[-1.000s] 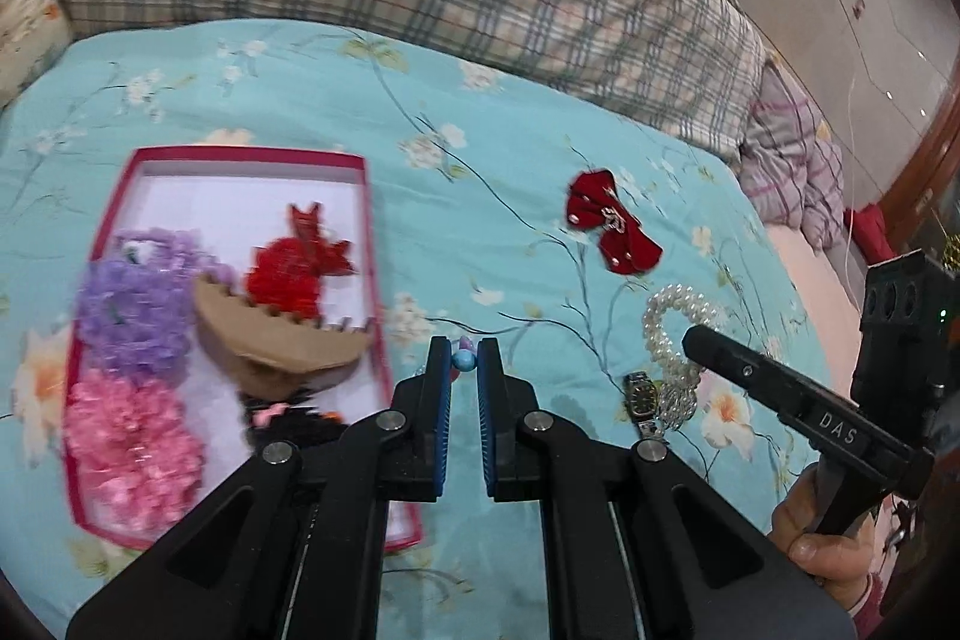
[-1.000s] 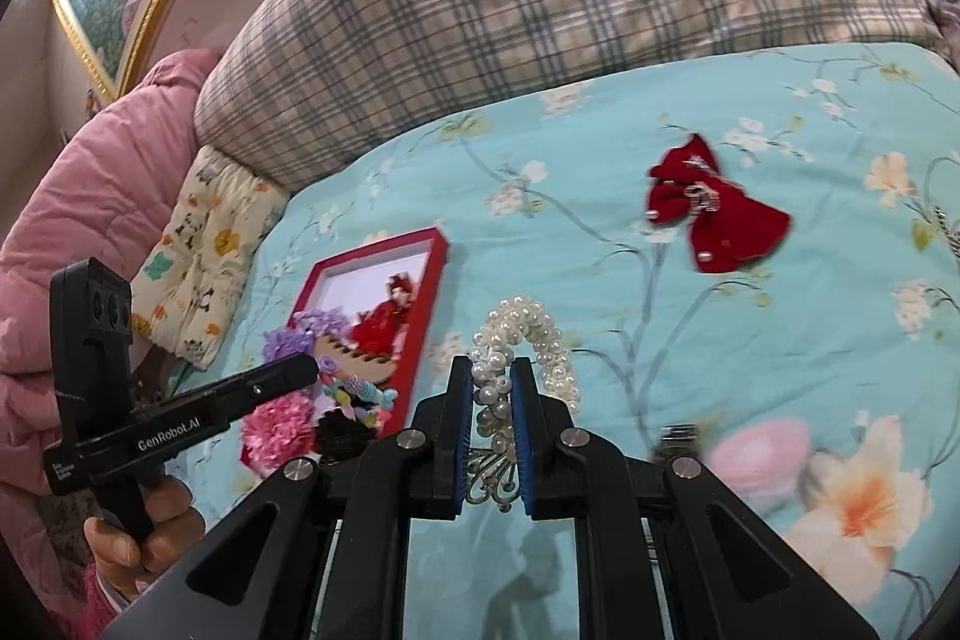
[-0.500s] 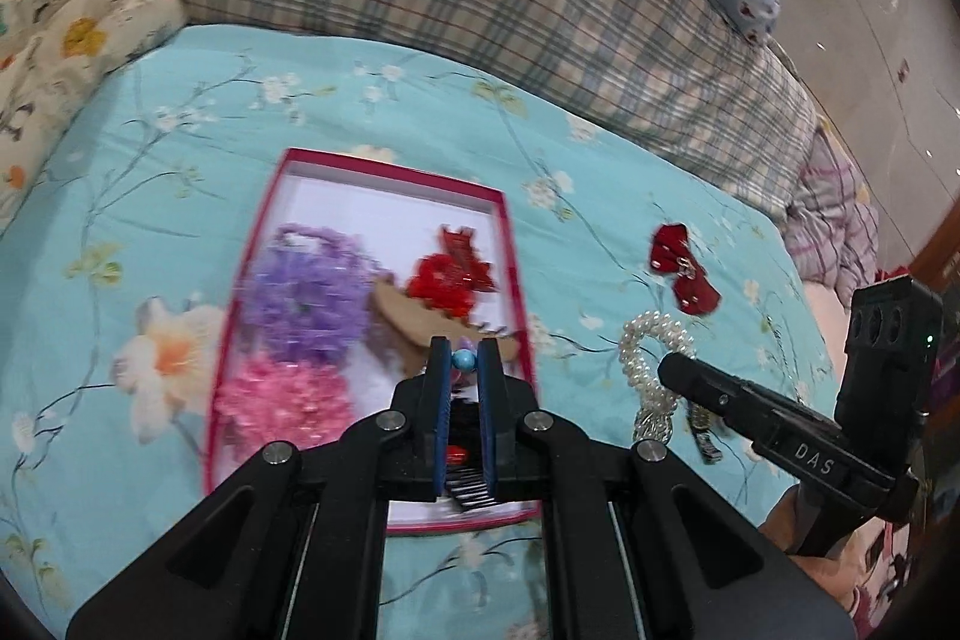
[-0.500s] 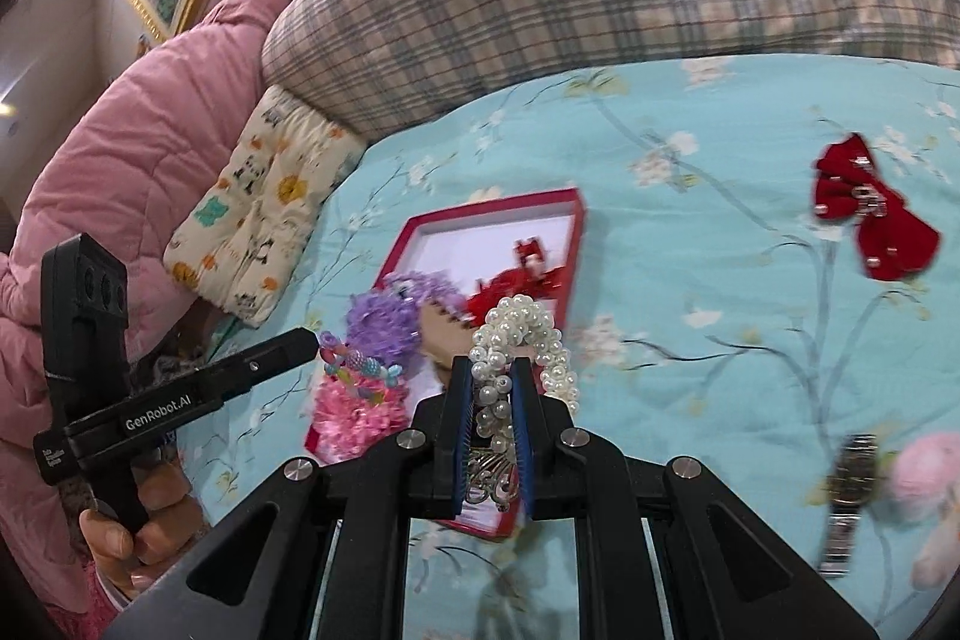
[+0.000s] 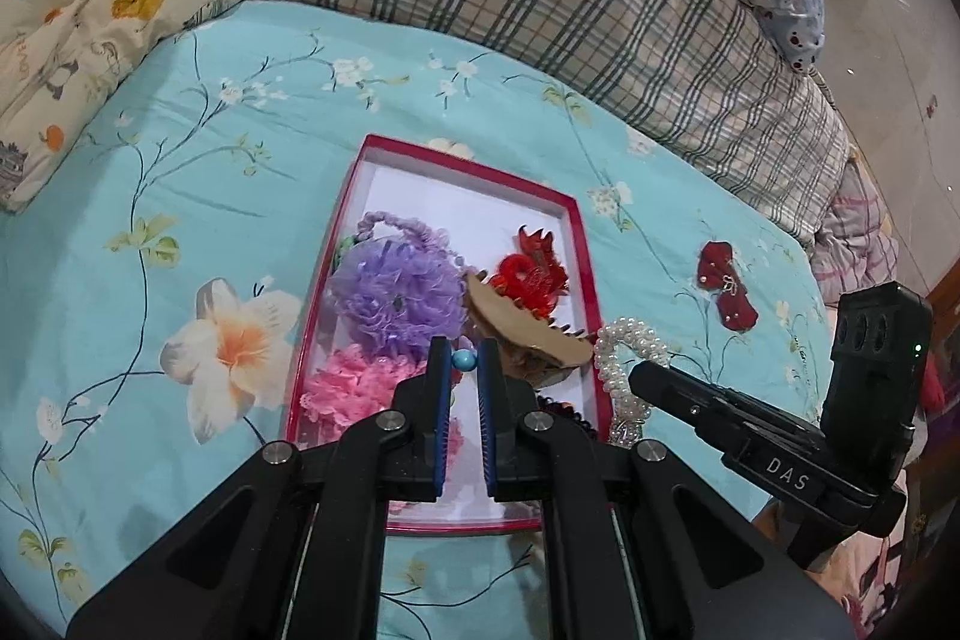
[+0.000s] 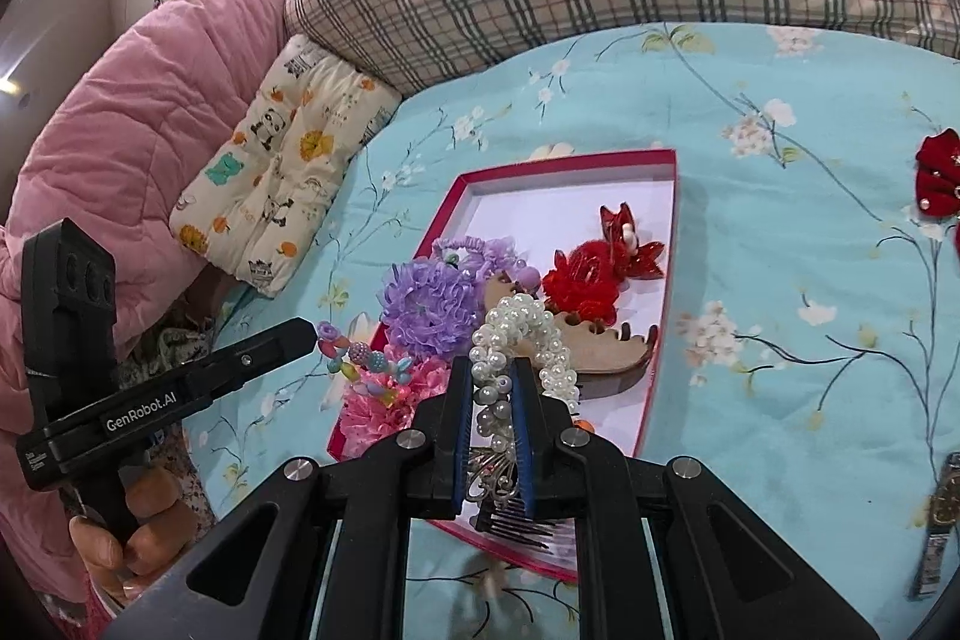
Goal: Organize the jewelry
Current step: 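Carry both bracelets into the box and open both tools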
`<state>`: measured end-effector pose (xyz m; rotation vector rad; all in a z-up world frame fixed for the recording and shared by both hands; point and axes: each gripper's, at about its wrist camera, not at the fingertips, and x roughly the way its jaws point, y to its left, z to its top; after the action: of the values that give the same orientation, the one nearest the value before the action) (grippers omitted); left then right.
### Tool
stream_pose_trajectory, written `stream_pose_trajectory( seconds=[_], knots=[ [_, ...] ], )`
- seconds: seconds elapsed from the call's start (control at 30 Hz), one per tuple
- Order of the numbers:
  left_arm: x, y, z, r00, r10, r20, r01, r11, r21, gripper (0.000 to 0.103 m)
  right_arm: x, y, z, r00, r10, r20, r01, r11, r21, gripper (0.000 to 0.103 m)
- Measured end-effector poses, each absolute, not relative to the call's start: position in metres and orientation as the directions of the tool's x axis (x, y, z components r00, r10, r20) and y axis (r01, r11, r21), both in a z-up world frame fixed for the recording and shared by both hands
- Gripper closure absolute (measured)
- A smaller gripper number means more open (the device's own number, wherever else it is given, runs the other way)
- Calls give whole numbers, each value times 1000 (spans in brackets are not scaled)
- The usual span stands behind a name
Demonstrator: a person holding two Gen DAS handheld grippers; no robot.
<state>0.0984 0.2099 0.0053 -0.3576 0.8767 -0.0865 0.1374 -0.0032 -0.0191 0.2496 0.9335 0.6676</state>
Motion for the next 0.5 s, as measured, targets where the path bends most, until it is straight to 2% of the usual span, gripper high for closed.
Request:
stream_pose_trajectory(
  seconds=[0.5],
  knots=[
    [113, 218, -32, 577, -141, -805, -151, 950, -274, 96, 154, 14, -51, 384, 588, -712, -399, 801, 446, 91]
  ],
)
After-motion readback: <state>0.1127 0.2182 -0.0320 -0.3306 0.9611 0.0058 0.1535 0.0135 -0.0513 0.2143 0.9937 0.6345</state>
